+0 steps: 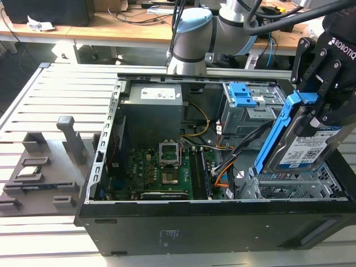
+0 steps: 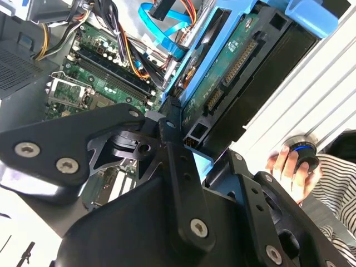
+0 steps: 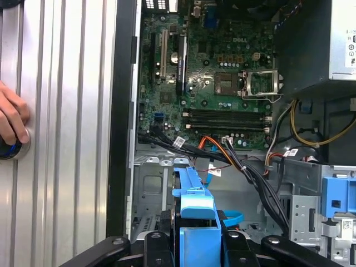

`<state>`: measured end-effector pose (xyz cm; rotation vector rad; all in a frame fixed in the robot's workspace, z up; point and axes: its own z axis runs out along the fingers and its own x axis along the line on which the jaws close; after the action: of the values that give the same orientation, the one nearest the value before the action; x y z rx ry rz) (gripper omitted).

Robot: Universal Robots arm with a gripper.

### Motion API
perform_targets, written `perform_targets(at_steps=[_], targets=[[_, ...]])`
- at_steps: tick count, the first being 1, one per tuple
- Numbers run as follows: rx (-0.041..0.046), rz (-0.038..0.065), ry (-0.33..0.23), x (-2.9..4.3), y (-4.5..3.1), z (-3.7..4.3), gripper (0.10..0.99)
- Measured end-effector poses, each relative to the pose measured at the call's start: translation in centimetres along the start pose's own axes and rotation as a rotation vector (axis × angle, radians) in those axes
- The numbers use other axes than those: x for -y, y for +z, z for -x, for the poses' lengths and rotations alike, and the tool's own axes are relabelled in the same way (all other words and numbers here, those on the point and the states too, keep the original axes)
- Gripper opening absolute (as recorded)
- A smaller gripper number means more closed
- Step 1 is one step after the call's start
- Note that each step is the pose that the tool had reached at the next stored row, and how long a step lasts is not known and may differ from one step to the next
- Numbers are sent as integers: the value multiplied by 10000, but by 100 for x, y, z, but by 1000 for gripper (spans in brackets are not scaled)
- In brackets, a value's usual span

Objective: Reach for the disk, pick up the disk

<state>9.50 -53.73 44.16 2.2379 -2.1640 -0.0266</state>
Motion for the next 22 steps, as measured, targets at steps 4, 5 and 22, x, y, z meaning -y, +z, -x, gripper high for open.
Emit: perform_targets(at_steps=[4,5,22], targets=[[0,0,1,-1,5,-16,369],[-1,0,0,-1,5,-19,369],[-16,0,1,-1,12,-50,369]])
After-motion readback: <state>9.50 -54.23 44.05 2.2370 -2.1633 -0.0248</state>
